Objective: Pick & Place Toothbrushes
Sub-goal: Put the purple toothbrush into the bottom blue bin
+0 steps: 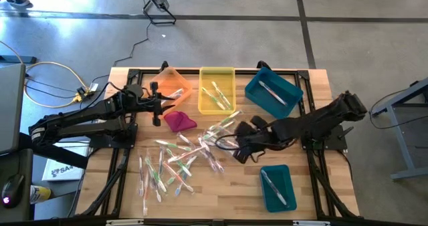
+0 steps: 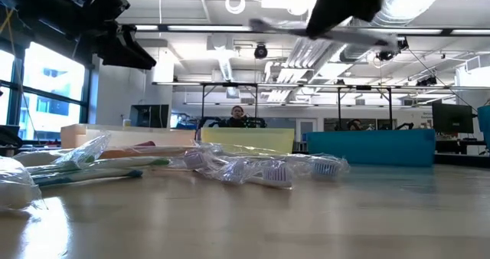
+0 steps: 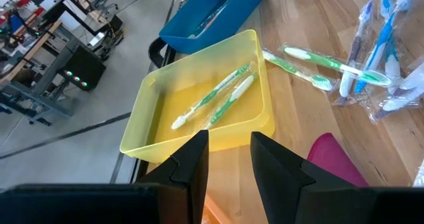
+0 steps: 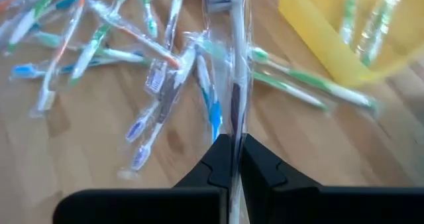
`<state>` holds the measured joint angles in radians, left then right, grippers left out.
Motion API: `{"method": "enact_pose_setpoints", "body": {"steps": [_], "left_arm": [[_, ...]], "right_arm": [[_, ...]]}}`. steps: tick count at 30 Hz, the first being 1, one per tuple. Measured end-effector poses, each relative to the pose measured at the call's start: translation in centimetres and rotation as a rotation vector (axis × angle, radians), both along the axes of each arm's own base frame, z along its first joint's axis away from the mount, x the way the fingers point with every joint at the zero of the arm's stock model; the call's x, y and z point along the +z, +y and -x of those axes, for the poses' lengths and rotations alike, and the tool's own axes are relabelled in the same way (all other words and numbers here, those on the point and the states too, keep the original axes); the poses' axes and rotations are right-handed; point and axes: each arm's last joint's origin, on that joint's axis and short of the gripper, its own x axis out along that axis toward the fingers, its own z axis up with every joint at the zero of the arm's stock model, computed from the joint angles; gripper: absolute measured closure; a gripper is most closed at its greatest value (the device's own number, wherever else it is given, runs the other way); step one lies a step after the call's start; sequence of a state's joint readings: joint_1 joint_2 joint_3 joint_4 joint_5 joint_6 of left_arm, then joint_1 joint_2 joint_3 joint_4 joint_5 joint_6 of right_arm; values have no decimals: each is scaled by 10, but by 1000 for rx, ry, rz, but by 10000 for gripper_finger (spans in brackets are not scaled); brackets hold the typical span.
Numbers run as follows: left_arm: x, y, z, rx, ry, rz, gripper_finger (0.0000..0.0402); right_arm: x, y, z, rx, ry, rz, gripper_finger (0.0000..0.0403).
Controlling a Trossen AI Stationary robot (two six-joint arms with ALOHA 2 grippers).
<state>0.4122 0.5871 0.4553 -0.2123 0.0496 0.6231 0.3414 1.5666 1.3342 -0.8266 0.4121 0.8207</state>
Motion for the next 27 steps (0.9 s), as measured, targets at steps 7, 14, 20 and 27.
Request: {"method": "enact_pose_setpoints", "body": {"steps": [7, 14, 20, 27], "left_arm": [[0, 0, 0, 8, 1, -3, 293], [0, 0, 0, 11, 2, -3, 293], [0, 0, 0, 10, 1, -4, 293], [0, 0, 0, 10, 1, -4, 293]], "right_arm": [[11, 16, 36, -157, 18, -43, 395], [9, 42, 57, -246, 24, -111, 395], [8, 59, 72, -335, 14, -179, 395], [4, 78, 89, -371, 23, -209, 395]]}}
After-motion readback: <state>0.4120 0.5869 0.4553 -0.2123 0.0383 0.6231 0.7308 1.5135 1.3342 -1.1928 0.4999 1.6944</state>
